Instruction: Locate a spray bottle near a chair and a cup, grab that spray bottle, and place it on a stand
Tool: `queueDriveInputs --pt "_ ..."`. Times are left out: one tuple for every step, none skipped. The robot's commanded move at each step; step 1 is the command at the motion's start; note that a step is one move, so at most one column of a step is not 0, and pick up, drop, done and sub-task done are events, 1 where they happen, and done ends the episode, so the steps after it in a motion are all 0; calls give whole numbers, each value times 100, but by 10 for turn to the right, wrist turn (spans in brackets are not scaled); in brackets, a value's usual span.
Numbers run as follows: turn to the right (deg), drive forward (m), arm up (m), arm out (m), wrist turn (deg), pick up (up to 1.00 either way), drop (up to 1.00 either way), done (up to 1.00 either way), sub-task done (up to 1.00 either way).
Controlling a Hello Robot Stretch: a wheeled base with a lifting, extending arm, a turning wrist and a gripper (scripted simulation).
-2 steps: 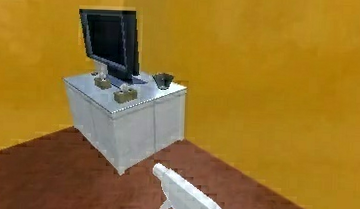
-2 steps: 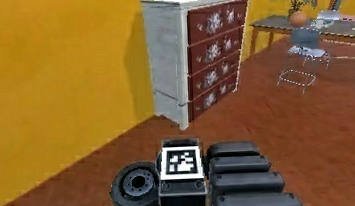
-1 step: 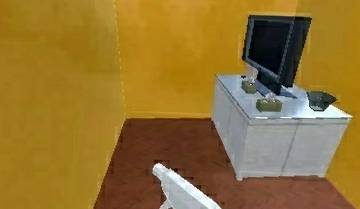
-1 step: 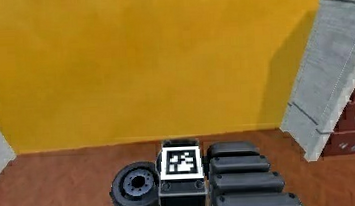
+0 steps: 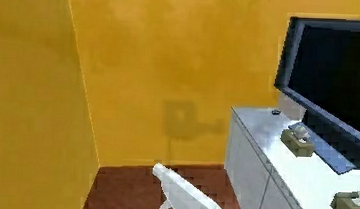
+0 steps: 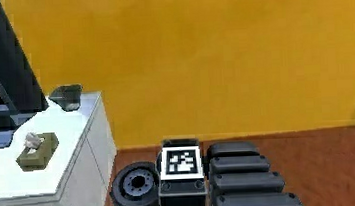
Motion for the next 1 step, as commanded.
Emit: queueDriveInputs --pt "-30 0 0 0 0 0 0 0 0"
